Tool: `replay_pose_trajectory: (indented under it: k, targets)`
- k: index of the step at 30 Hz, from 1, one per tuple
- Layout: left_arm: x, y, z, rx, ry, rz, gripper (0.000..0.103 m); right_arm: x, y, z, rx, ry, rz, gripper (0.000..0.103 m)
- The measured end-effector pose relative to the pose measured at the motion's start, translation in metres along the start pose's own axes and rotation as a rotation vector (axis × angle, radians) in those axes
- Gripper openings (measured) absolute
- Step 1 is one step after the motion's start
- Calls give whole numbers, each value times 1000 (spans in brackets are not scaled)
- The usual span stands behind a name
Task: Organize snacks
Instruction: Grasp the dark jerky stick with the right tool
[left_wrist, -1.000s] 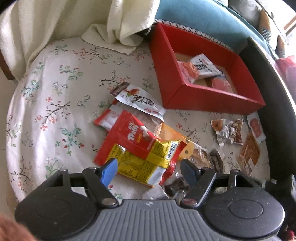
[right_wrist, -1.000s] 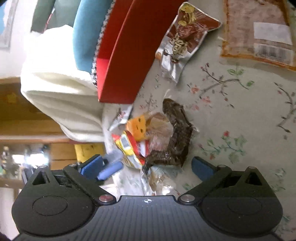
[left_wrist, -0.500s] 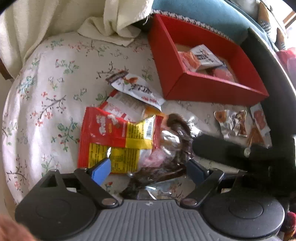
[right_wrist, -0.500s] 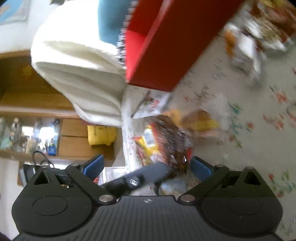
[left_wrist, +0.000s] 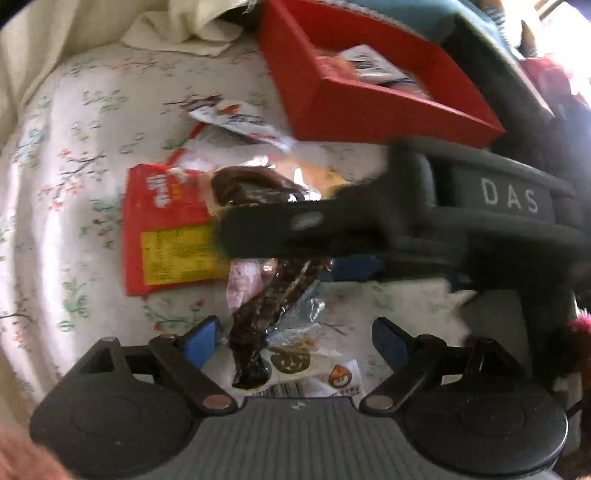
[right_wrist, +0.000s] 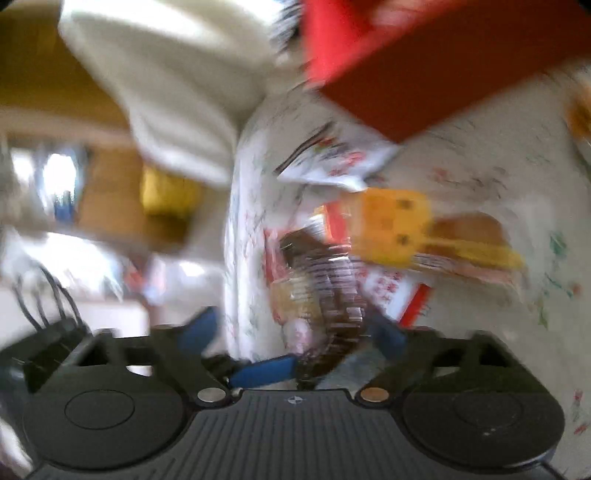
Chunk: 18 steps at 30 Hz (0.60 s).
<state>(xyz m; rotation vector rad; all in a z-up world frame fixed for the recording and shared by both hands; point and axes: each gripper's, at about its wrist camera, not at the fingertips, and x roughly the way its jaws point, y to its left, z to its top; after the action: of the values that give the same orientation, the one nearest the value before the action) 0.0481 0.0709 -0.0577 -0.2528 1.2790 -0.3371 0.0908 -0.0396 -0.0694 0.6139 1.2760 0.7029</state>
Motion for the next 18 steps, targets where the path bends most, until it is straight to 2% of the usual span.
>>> replay_pose_trajectory:
  k: [2, 4, 5, 6, 7, 9, 11, 14, 15, 16, 18]
  targets:
    - [-7, 1, 0, 7, -39, -11, 80, 7, 16, 4, -98, 36, -75, 90]
    - [-11, 0, -1, 13, -47, -28, 80, 12, 27, 11, -137, 64, -123, 85]
    - [-10, -1, -2, 22, -37, -24, 80, 12, 29, 11, -149, 71, -142, 73]
    - [-9, -1, -3, 31, -25, -11, 80, 11, 26, 12, -152, 74, -165, 57]
    - [-8, -2, -4, 30, -15, -1, 80, 8, 24, 13, -139, 76, -179, 52]
    - [-10, 3, -6, 3, -10, -12, 80, -2, 11, 5, -94, 75, -126, 38]
    - [-12, 8, -6, -22, -18, -16, 80, -16, 0, -7, -68, 78, -33, 37]
    - [-6, 8, -5, -28, 8, -42, 80, -31, -7, -20, -22, 98, 173, 38]
    - [-3, 2, -6, -7, 17, -54, 80, -31, -8, -21, -16, 105, 223, 42]
    - [-2, -4, -7, 20, 22, -61, 80, -27, -9, -20, -10, 108, 239, 46]
    - [2, -16, -9, 77, 32, -51, 77, -17, -9, -17, -1, 108, 208, 56]
